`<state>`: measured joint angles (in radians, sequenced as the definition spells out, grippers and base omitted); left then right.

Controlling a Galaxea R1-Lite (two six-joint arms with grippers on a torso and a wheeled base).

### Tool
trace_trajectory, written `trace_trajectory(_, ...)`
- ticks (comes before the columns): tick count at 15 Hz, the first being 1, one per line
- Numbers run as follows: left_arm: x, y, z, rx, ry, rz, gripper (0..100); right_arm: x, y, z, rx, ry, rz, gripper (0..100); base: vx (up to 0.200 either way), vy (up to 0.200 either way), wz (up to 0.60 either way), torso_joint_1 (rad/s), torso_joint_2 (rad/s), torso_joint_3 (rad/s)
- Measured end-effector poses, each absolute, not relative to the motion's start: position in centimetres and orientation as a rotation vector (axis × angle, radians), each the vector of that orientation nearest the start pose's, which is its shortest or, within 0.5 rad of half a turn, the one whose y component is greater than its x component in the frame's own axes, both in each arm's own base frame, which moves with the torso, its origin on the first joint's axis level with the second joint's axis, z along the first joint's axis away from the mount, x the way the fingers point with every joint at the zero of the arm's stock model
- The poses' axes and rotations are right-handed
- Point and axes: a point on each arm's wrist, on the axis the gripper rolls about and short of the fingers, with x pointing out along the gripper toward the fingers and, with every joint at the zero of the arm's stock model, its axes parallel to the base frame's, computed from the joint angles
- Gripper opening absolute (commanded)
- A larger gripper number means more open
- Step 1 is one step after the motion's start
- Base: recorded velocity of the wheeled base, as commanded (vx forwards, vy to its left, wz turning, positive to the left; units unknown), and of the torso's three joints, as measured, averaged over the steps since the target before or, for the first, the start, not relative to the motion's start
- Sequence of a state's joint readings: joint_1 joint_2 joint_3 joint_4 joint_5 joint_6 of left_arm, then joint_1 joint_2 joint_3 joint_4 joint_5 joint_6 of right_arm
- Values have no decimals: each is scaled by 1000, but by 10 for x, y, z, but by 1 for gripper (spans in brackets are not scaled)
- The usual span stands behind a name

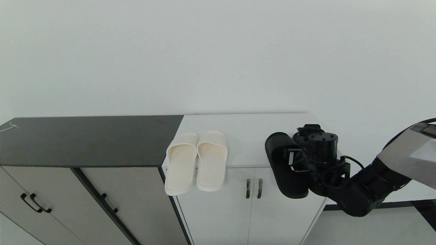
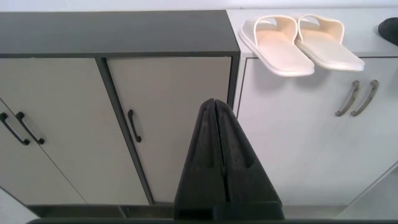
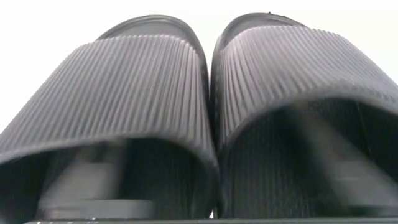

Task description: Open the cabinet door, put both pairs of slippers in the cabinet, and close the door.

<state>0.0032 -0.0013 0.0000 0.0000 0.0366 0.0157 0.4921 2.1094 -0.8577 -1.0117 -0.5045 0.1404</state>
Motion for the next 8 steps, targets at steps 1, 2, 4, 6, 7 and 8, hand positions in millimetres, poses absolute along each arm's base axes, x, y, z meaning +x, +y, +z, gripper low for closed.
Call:
trace_trajectory(1, -23, 1, 75, 16, -1, 40, 0, 339, 168, 91, 24, 208, -31, 0, 0, 0, 0, 0, 0, 0)
trace_trajectory(2, -23, 1, 75, 16, -1, 39, 0, 340, 168, 92, 25, 206, -28, 0, 0, 0, 0, 0, 0, 0)
trace_trajectory(4, -23, 1, 75, 16, -1, 38, 0, 338, 169, 97, 37, 199, 12, 0, 0, 0, 0, 0, 0, 0)
trace_trajectory(6, -23, 1, 75, 15, -1, 38, 0, 327, 170, 104, 47, 204, 97, 0, 0, 0, 0, 0, 0, 0)
trace_trajectory(7, -23, 1, 75, 14, -1, 38, 0, 316, 170, 109, 52, 209, 166, 0, -200, 0, 0, 2, -2, -2)
trace_trajectory(8, -23, 1, 75, 12, -1, 39, 0, 300, 170, 116, 57, 216, 254, 0, -200, 0, 0, -2, 2, -2)
